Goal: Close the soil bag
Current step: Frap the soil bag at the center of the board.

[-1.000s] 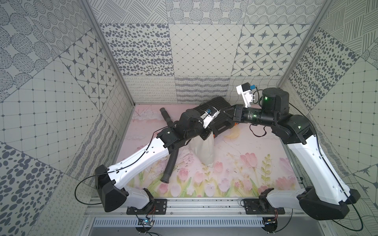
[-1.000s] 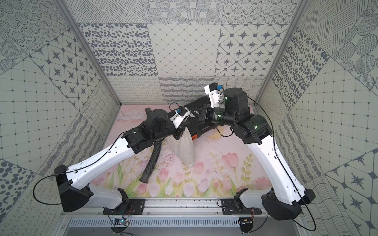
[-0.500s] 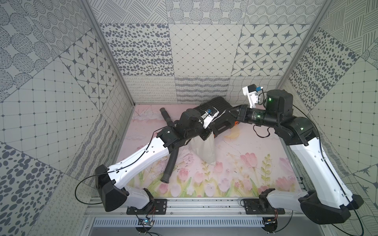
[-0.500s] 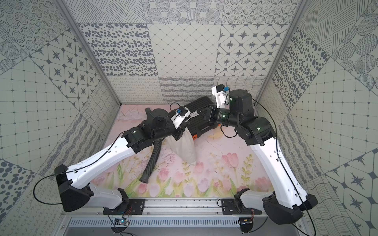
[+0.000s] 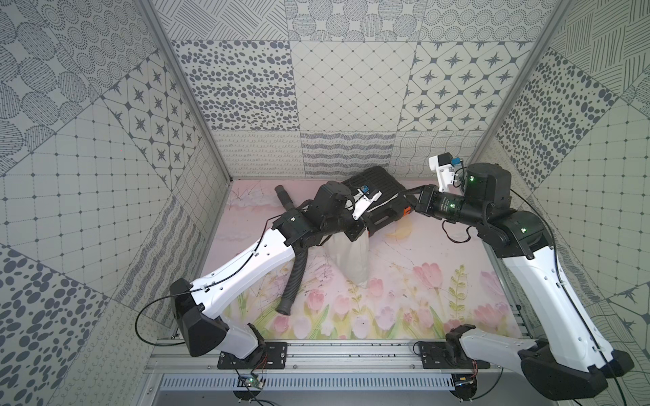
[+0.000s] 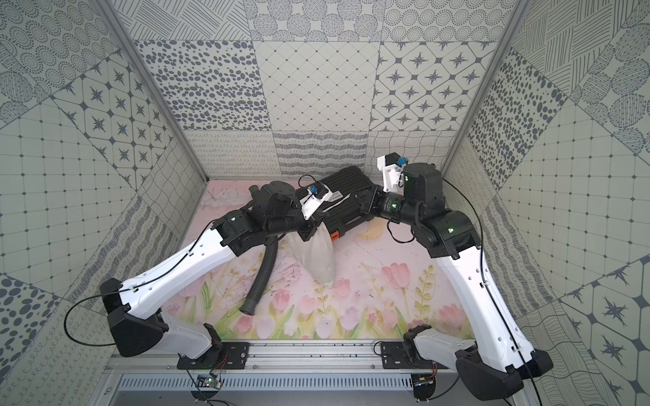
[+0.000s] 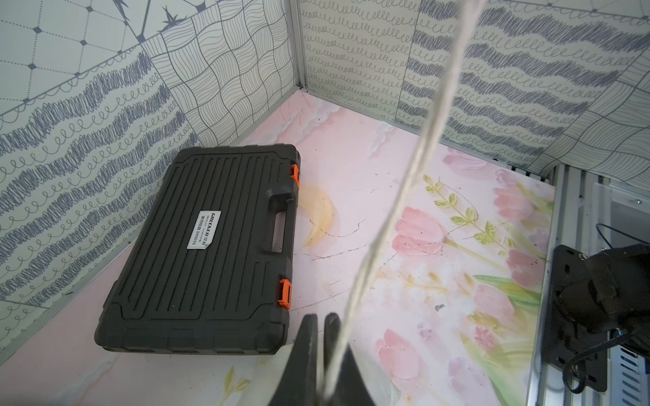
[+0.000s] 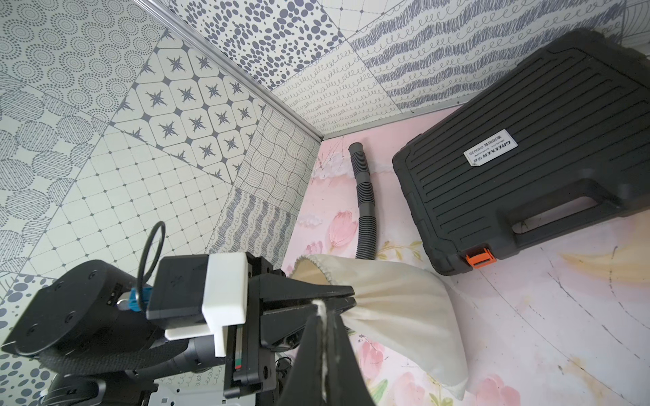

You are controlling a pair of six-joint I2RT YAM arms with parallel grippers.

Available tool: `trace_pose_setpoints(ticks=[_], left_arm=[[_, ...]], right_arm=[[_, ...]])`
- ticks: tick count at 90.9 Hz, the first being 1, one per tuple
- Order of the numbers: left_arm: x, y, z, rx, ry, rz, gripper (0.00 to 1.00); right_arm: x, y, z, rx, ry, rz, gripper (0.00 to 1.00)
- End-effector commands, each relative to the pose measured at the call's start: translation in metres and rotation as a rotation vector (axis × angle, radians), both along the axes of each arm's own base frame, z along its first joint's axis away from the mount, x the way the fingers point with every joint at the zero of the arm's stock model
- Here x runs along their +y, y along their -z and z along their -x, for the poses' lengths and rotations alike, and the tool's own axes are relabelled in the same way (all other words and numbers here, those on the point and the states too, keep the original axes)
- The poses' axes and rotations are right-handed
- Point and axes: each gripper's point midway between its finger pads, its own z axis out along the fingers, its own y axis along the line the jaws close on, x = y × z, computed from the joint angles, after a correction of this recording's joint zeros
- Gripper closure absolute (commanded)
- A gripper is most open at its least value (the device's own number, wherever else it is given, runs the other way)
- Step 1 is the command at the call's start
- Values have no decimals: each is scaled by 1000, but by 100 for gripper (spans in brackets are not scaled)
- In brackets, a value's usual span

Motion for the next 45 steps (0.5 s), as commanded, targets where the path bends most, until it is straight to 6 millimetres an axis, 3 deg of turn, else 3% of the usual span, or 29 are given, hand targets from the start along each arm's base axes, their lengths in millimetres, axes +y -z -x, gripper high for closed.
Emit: trace_pose_setpoints(ticks=[1, 11, 45], left_arm=[[13, 5, -4, 24, -47, -62, 100], [21, 4, -10, 7, -92, -85, 100], [33, 6, -18, -33, -156, -127, 100]], right_arm=[[-15, -31, -8, -112, 78, -33, 100], [-17, -36, -6, -124, 81, -38, 100], [-14, -82, 4, -209, 42, -96, 100]])
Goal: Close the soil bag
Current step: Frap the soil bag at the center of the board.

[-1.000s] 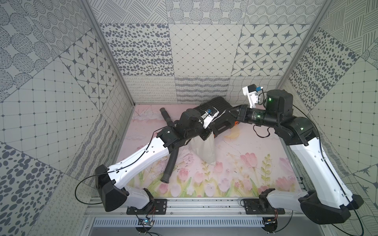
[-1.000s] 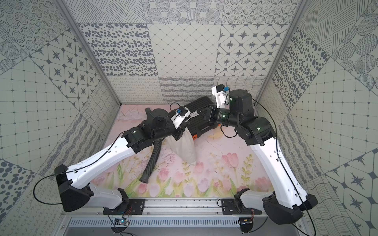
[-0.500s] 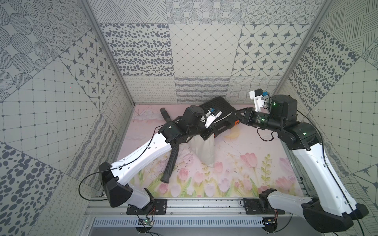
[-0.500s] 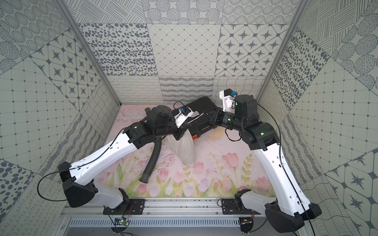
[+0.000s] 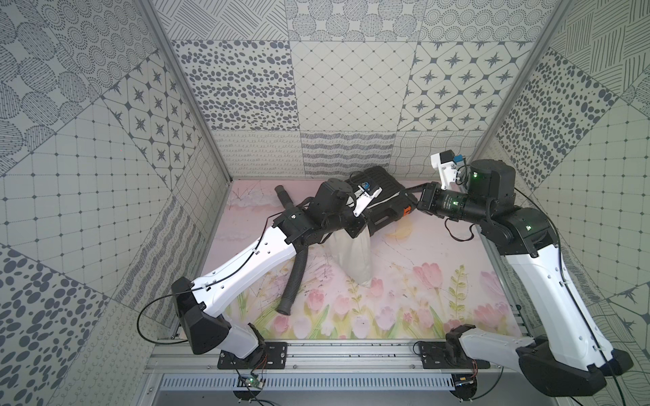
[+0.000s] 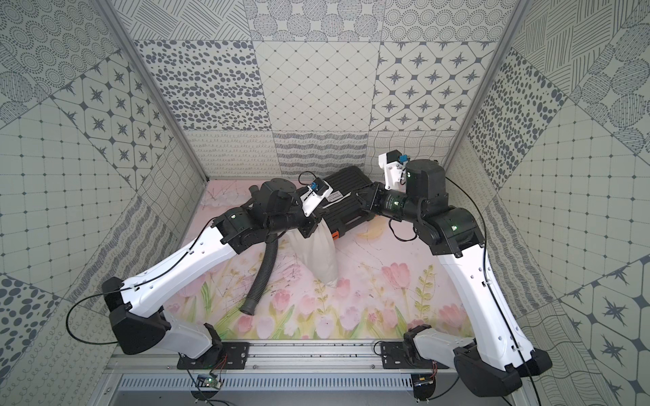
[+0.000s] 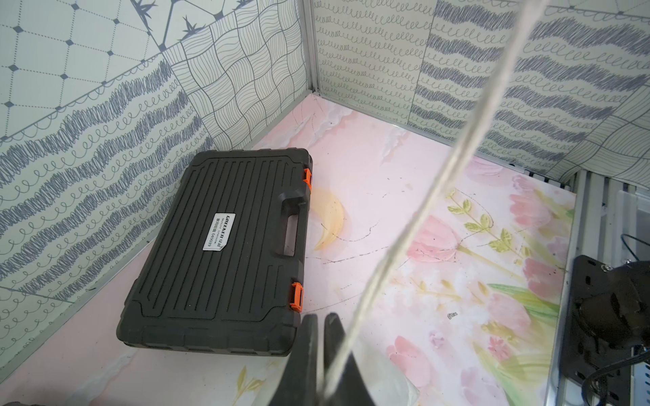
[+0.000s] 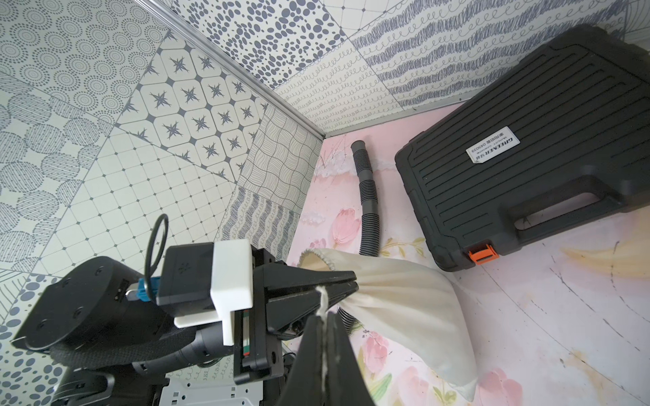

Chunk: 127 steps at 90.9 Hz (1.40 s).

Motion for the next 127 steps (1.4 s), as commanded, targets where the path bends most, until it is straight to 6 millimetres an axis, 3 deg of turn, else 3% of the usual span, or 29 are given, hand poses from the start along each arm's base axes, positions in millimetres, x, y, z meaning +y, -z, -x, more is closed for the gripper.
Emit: trace_pose_setpoints(ticks=[1, 38, 59, 73, 88, 100, 116, 127], left_arm=[[29, 14, -10, -4, -119, -115, 100], [34, 16, -9, -14, -127, -117, 100], [32, 27, -8, 1, -120, -115, 100], [30, 37, -8, 17, -118, -111, 90], [30, 58, -5, 50, -115, -131, 85], [33, 71, -3, 68, -115, -145, 76], [35, 80, -2, 78, -114, -159, 77], [34, 73, -3, 55, -112, -151, 92]], right_arm=[[-14, -71, 1, -221, 56, -87, 100], [-9, -103, 11, -276, 8, -140, 100], [0, -119, 17, -303, -49, -186, 100], [6, -117, 16, -291, -71, -191, 100], [11, -98, 11, -246, -82, -180, 100], [11, -85, 8, -225, -73, -168, 100], [11, -83, 7, -225, -74, -167, 100], [11, -82, 8, -223, -70, -166, 100]])
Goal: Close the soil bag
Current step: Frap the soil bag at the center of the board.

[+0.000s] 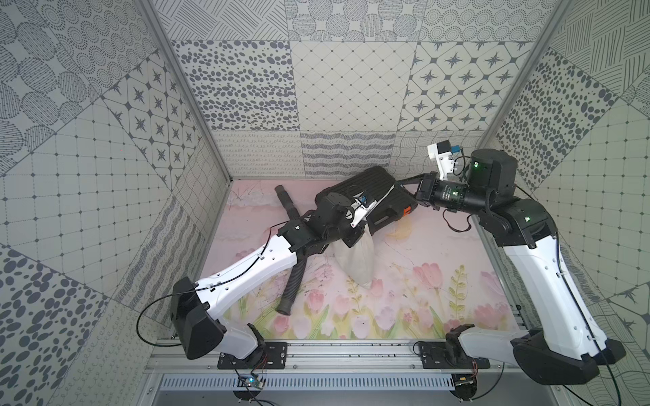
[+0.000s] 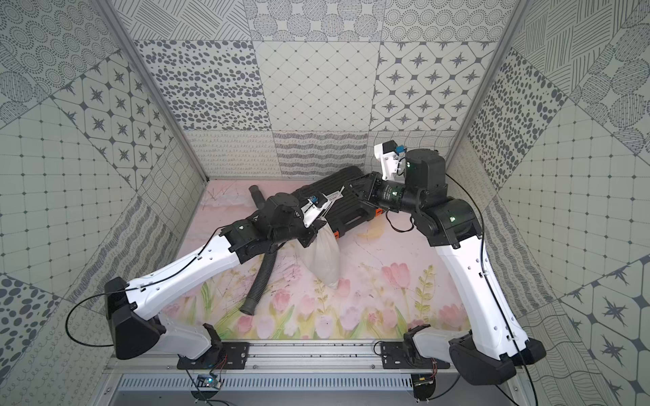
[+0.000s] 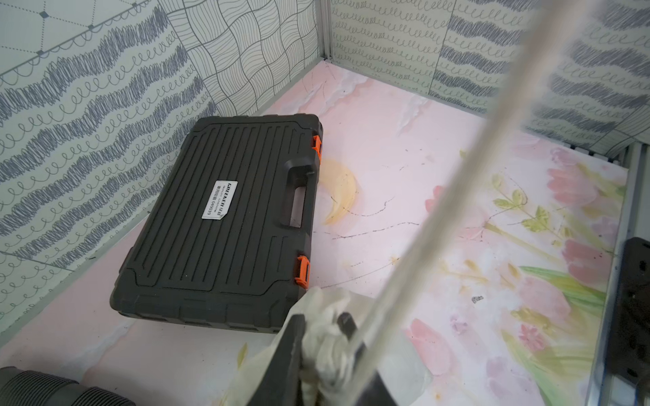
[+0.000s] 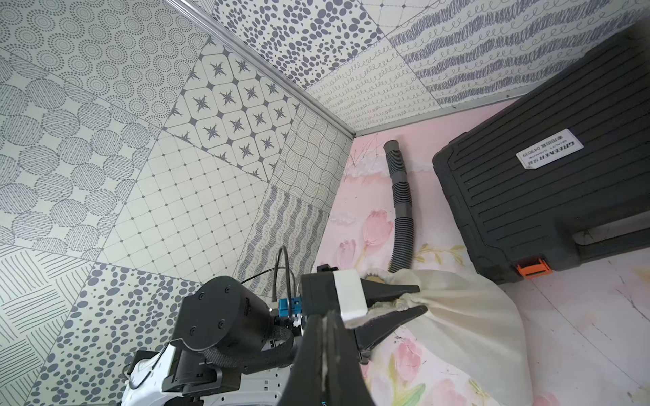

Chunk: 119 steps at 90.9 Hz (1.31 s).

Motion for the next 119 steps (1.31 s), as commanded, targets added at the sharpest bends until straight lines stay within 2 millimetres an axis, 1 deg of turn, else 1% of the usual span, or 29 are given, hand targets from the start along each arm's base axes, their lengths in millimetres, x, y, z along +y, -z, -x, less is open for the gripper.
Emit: trace_pose_setpoints(ticks=[1, 5, 7, 32, 47, 52, 55, 62, 66, 72, 76, 88, 96, 101, 109, 119], left_arm=[[23, 18, 0, 30, -63, -102, 93], [24, 15, -1, 20, -64, -100, 99], [24, 14, -2, 16, -65, -101, 100], [29, 14, -3, 6, -83, -114, 100], [35, 24, -3, 28, -96, -131, 100], [39, 26, -3, 30, -107, -134, 97], [41, 25, -4, 31, -112, -130, 94], [44, 22, -3, 23, -117, -117, 77], [44, 17, -1, 16, -111, -102, 69], [41, 8, 2, 5, -89, -71, 61], [38, -2, 4, -17, -75, -38, 57], [27, -31, 12, -94, 10, 52, 37], [22, -48, 15, -138, 40, 98, 16], [18, -55, 15, -145, 60, 116, 5], [9, -70, 17, -155, 98, 156, 3], [-2, -79, 19, -145, 149, 192, 3]], right_arm=[[-8, -58, 9, -219, 19, -86, 100], [-8, -59, 9, -223, 22, -86, 100], [-9, -59, 9, -226, 25, -86, 100], [-12, -72, 14, -256, 31, -97, 100], [-19, -77, 16, -279, 51, -95, 100], [-20, -77, 16, -275, 50, -98, 100], [-19, -77, 16, -270, 43, -102, 100], [-14, -75, 16, -247, 18, -114, 100], [-9, -72, 16, -232, -6, -120, 100], [-2, -68, 17, -222, -29, -120, 100], [3, -65, 17, -213, -45, -120, 100], [13, -61, 20, -204, -79, -125, 100], [21, -62, 21, -205, -101, -127, 100], [25, -63, 22, -206, -114, -127, 100], [29, -61, 22, -200, -126, -125, 100], [32, -59, 22, -195, -134, -124, 100]])
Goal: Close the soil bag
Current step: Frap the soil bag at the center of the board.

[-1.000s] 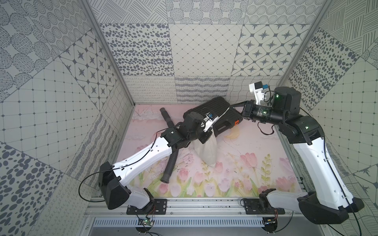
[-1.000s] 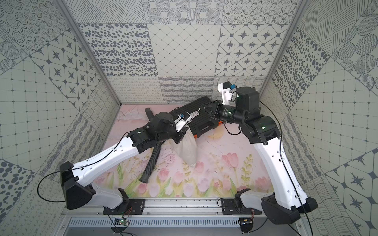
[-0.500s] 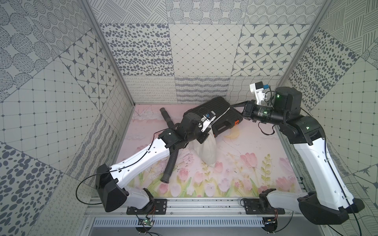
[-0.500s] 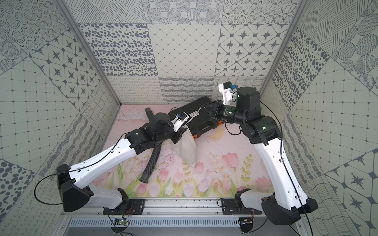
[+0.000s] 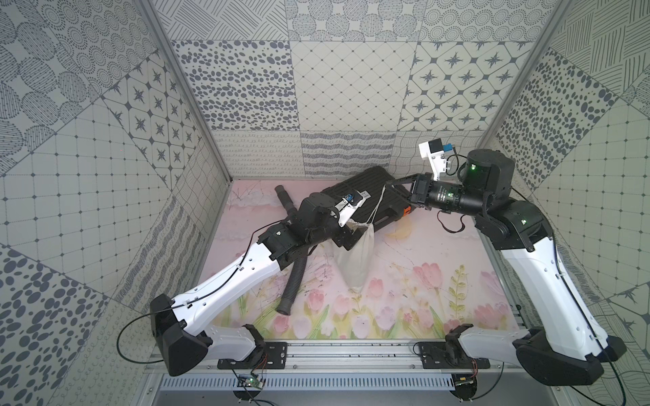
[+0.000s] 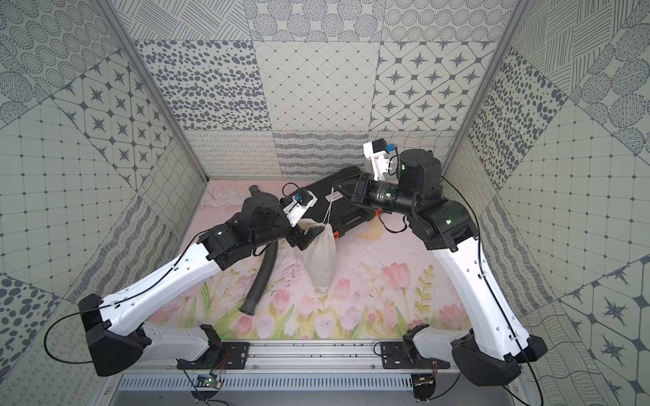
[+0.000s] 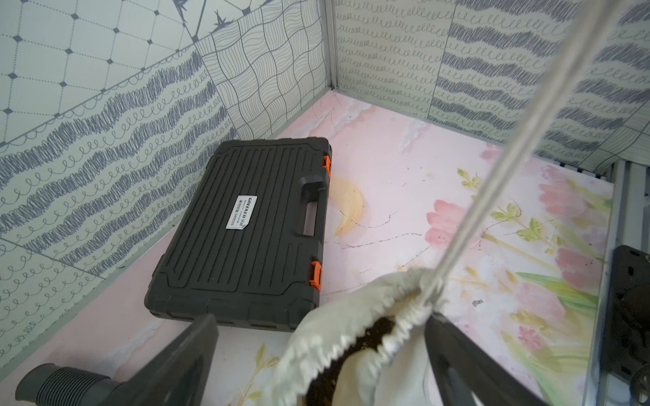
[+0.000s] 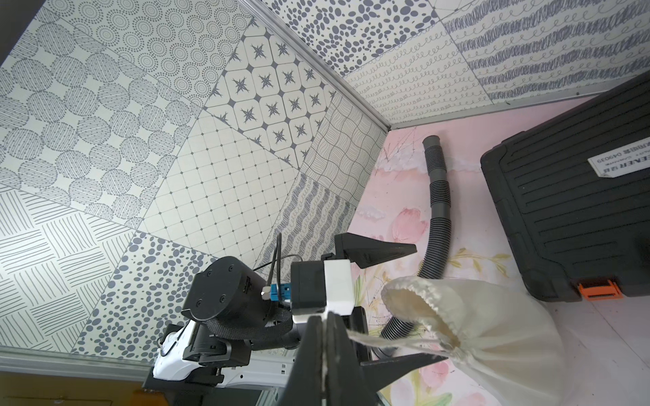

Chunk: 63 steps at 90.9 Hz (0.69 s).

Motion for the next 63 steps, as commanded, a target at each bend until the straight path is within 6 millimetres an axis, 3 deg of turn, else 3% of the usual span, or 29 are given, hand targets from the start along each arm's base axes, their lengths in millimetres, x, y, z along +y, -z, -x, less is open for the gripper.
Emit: trace_pose_setpoints(ticks=[1, 16, 33, 46, 55, 63], left_arm=[[-24, -39, 6, -57, 129, 114, 3], [-38, -51, 17, -43, 219, 178, 3], [-56, -50, 32, 25, 348, 210, 6], [-61, -48, 28, 28, 351, 209, 11], [-66, -48, 20, 13, 342, 205, 22], [-73, -45, 12, 16, 339, 206, 39]], right_arm=[[3, -43, 4, -143, -19, -78, 100], [1, -44, 7, -149, -12, -78, 100], [1, -39, 3, -140, -2, -70, 100], [5, -37, 0, -128, -12, -69, 100], [5, -35, 0, -124, -12, -68, 100], [3, -36, 1, -129, -3, -68, 100]])
